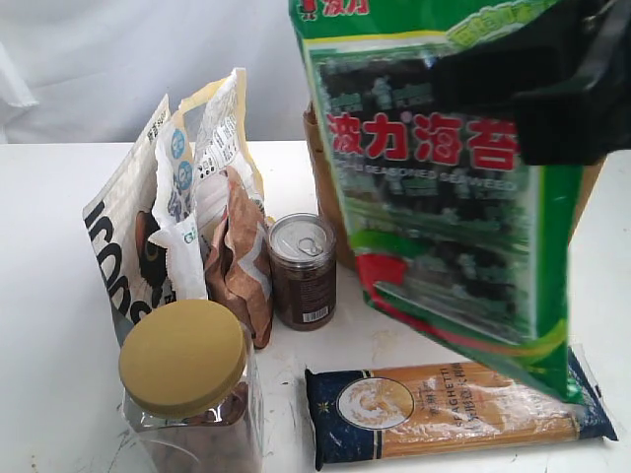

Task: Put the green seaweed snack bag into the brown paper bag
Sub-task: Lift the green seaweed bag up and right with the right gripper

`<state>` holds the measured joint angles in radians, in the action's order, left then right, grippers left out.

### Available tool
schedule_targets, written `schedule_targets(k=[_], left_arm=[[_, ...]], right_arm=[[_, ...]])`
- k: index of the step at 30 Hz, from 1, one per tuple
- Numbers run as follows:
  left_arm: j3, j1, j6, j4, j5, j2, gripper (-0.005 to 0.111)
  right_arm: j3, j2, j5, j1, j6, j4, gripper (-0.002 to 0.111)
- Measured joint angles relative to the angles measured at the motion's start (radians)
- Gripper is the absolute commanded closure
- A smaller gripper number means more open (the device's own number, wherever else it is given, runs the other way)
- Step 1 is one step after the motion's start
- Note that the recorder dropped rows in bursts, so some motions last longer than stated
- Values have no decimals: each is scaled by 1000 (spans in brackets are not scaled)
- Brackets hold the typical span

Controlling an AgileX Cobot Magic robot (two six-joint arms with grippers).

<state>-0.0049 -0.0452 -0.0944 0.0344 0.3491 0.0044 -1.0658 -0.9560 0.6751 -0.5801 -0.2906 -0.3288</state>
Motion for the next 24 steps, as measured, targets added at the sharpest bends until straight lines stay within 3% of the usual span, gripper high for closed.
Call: schedule_targets(k=[4,11,18,24], left_arm=[[0,0,0,0,0,0,107],[0,0,0,0,0,0,107],[0,0,0,0,0,0,107],[0,0,0,0,0,0,107]], right_arm=[[-110,59,190,0,160,246,108],[-213,89,295,0,230,406,108],[-241,73,216,0,341,716,108],[-241,8,34,0,361,767,108]])
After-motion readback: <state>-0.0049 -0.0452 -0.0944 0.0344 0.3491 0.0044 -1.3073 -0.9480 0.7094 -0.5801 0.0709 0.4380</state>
